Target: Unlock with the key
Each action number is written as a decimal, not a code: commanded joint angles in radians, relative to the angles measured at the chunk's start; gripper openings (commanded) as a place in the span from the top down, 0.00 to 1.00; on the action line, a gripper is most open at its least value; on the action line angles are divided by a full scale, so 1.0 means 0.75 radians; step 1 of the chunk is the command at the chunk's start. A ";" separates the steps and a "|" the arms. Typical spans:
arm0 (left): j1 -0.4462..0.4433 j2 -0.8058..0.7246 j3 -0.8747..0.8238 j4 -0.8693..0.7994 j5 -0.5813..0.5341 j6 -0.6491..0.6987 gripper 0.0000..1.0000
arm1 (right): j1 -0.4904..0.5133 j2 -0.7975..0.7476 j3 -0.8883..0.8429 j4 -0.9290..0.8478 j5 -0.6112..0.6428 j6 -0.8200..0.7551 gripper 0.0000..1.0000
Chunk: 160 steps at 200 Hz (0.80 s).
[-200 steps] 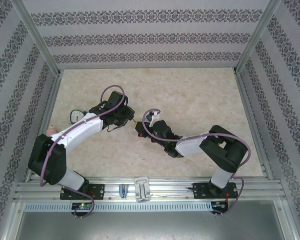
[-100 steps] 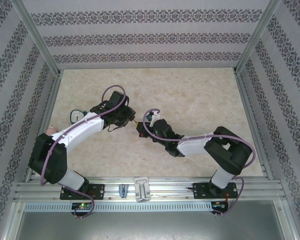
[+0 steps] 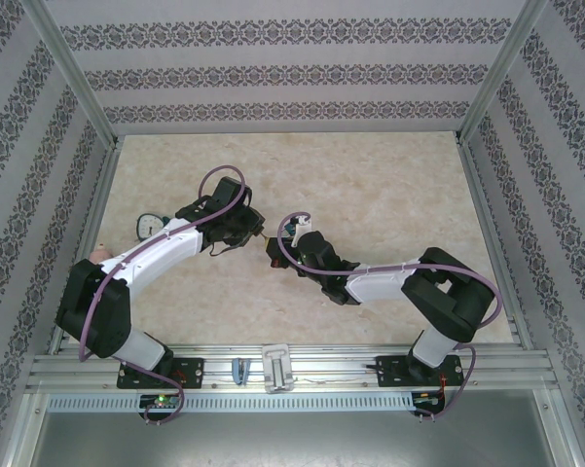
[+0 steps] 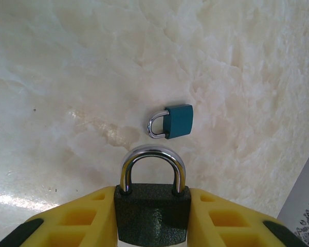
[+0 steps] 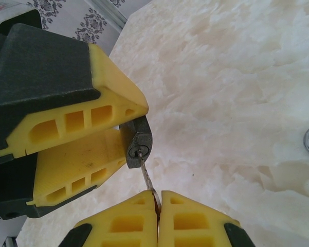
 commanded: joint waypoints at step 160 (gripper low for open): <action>-0.027 0.082 0.125 -0.148 0.032 0.072 0.67 | 0.019 -0.003 -0.028 0.159 0.008 0.167 1.00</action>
